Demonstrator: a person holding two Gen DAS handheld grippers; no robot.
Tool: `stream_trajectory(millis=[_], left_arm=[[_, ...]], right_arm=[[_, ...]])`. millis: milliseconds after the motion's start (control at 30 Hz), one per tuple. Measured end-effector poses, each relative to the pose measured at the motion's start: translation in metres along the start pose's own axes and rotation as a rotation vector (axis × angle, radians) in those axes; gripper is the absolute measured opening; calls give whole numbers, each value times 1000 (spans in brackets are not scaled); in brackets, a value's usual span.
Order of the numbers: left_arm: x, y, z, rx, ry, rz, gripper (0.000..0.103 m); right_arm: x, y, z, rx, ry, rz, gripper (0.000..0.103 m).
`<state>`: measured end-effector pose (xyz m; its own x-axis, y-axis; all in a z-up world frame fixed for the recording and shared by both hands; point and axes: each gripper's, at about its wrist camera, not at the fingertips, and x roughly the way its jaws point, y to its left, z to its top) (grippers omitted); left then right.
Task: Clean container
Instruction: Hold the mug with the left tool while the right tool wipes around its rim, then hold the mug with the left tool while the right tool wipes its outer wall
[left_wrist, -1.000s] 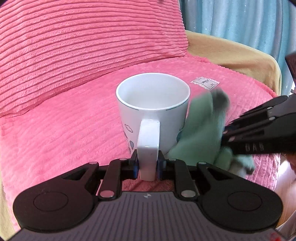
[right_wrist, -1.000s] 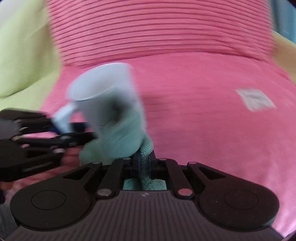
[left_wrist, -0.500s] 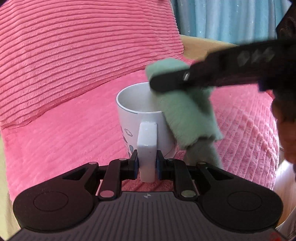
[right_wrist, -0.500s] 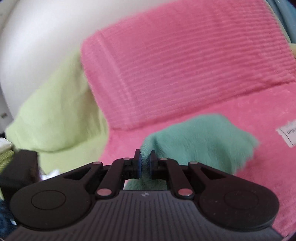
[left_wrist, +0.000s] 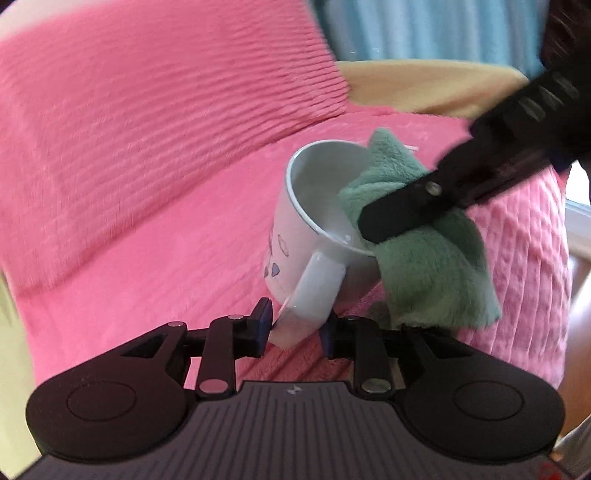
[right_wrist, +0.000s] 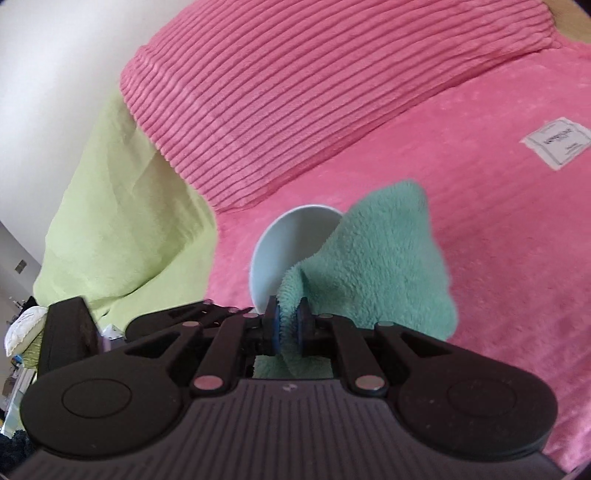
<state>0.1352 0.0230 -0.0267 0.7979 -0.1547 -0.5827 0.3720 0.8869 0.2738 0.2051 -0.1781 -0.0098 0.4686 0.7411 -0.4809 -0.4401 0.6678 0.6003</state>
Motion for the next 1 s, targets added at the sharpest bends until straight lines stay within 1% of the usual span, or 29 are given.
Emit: stream_trajectory(millis=[100,133,200,233,300,333,367,533,600,667,733,833,933,1000], left_arm=[[-2,-10,-1,81,-36,38,25],[-2,-11,-1,88,-43,44,24],[0,-4,-1,58,-38,40,20],[2,1,0,29,-30,33,21],[6,14,0,-47,-18,0,22],[7,19,0,-72,-17,-15,22],[7,20,-1,-71,-22,-20,22],[8,18,-1,-25,-50,-20,22],[7,19,-1,-25,-50,-25,22],[7,17,-2,-19,-54,-24,22],[8,15,-2,-11,-56,-19,22],[6,14,-4,-15,-53,-17,22],[7,14,-4,-11,-54,-10,23],[8,14,-5,-9,-55,-8,23]], right_arm=[[0,10,5,-82,-45,-13,8],[-1,13,6,-98,-80,16,8],[-4,18,8,-125,-148,78,8],[-3,19,9,-119,-174,126,8],[5,19,13,-110,-177,168,8],[12,20,15,-109,-169,164,8],[19,20,17,-108,-161,160,8],[45,21,21,-79,-104,154,8],[49,26,22,-116,-102,141,7],[51,32,26,-182,-104,112,7],[54,35,28,-227,-106,101,6],[60,36,31,-252,-113,100,5],[69,42,37,-325,-134,65,3],[74,41,41,-319,-147,48,3]])
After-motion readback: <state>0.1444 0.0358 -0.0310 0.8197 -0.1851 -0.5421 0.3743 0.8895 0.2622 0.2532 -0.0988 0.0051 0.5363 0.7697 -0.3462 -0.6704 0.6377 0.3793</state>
